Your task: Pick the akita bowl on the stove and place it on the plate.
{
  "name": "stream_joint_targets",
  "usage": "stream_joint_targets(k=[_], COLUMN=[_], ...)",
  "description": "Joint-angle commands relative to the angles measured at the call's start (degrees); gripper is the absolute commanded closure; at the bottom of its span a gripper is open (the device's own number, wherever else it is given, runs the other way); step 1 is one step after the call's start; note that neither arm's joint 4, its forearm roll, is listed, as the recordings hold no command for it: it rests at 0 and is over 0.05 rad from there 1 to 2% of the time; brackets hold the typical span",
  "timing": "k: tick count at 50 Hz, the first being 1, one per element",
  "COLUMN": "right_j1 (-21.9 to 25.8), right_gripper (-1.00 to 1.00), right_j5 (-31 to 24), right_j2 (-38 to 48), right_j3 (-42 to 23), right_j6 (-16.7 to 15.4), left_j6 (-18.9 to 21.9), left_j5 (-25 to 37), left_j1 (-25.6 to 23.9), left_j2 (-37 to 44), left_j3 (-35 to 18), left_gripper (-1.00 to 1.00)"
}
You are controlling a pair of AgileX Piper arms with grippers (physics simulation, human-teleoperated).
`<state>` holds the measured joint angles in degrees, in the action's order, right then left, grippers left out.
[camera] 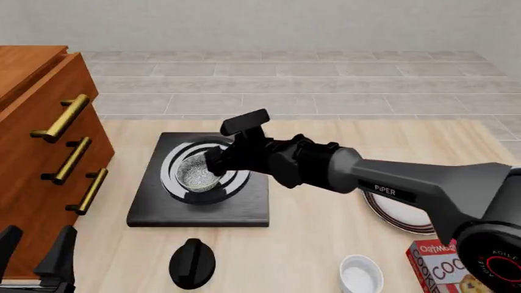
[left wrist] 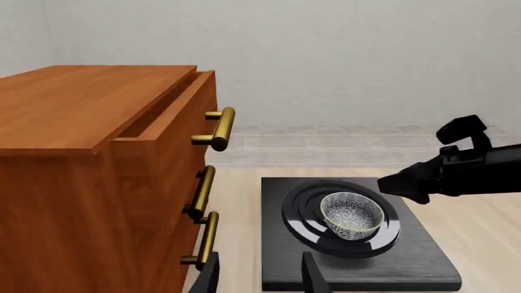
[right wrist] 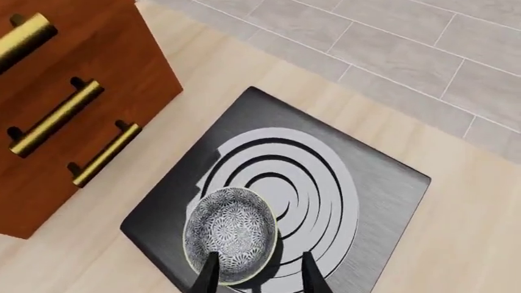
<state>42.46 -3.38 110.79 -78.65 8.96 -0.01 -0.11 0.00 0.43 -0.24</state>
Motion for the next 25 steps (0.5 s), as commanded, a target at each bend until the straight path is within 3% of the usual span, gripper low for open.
stream_joint_targets(k=[1, 16, 25], right_j1=[-1.03, -1.24, -0.24], right_gripper=[-1.0, -1.0, -1.0], right_j5=[-1.09, -4.37, -3.55], right_j2=[2.78, 7.78, 10.67], right_j3=[-2.4, -8.77, -8.52], right_j6=[-0.49, -0.17, 0.26], left_j6=[0.0, 0.0, 0.0], left_j5=[0.0, 0.0, 0.0], left_j1=[0.0, 0.0, -0.01], left_j2=[-0.01, -0.01, 0.02], left_j3=[0.0, 0.0, 0.0], left_gripper=[-1.0, -1.0, -1.0])
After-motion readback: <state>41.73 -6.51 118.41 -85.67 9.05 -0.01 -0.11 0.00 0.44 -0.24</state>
